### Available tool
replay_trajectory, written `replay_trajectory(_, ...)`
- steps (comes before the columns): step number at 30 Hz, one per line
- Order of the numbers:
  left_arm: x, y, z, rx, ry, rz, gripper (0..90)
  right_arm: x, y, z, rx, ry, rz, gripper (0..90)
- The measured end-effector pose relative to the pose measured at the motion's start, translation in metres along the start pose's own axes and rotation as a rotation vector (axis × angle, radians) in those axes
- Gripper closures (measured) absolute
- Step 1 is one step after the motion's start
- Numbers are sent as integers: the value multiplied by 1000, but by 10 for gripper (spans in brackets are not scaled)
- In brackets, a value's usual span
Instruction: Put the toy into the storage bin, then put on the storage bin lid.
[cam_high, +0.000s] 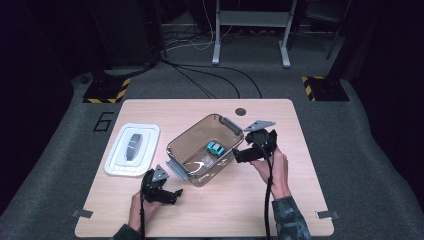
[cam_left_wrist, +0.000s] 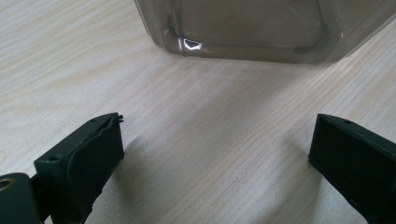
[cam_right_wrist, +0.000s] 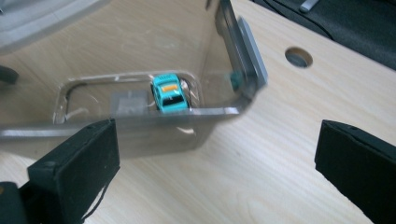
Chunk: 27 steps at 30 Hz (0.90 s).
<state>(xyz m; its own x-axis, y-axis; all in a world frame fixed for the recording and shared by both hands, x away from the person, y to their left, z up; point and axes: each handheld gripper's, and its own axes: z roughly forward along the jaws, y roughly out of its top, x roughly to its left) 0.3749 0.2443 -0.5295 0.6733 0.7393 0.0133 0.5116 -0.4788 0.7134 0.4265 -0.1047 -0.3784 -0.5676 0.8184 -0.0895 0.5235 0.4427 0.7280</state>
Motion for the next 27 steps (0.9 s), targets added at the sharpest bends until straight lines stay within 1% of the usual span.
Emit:
replay_trajectory(1,0,0,0,1,-1,-1,26,-1,-6,-1,1,-3,13,0)
replay_trajectory(2,0,0,0,1,-1,-1,26,-1,-6,-1,1,-3,13,0)
replay_trajectory(3,0,0,0,0,-1,-2,26,-5,-17,-2,5,-15,26,0)
replay_trajectory(6,0,0,1,-6,7,-3,26,-9,-33,-1,11,-20,60,0)
replay_trajectory(7,-1,0,1,-5,8,-3,26,-11,-41,0,16,-17,62,0)
replay_trajectory(8,-1,0,1,-4,9,-3,26,-10,-45,0,21,-18,81,0)
replay_trajectory(9,-1,0,1,-4,8,-3,26,-12,-50,1,17,-17,77,0)
replay_trajectory(10,-1,0,1,-4,8,-3,26,-12,-50,1,17,-17,77,0)
replay_trajectory(11,-1,0,0,-3,6,-5,26,-12,-62,4,28,-11,104,0)
replay_trajectory(14,-1,0,1,-3,7,-5,26,-12,-76,9,35,-10,118,0)
replay_trajectory(16,-1,0,0,-3,7,-5,26,-11,-79,10,41,-11,125,0)
replay_trajectory(17,-1,0,1,-3,6,-5,26,-11,-89,15,48,-12,137,0)
replay_trajectory(18,-1,0,1,-3,6,-5,26,-11,-89,15,48,-12,137,0)
replay_trajectory(19,-1,0,0,-3,7,-5,26,-11,-99,19,63,-13,148,0)
replay_trajectory(20,-1,0,0,-3,7,-5,26,-11,-99,19,63,-13,148,0)
replay_trajectory(21,-1,0,0,-3,7,-5,26,-11,-105,22,66,-14,159,0)
replay_trajectory(23,-1,0,1,-5,8,-4,26,-11,-113,25,66,-9,167,0)
replay_trajectory(24,-1,0,1,-4,8,-4,26,-10,-118,26,67,-8,182,0)
replay_trajectory(25,0,0,0,4,-2,-4,26,-11,-121,27,69,-7,179,0)
replay_trajectory(27,0,0,0,6,1,-5,26,-10,-127,28,75,-15,194,0)
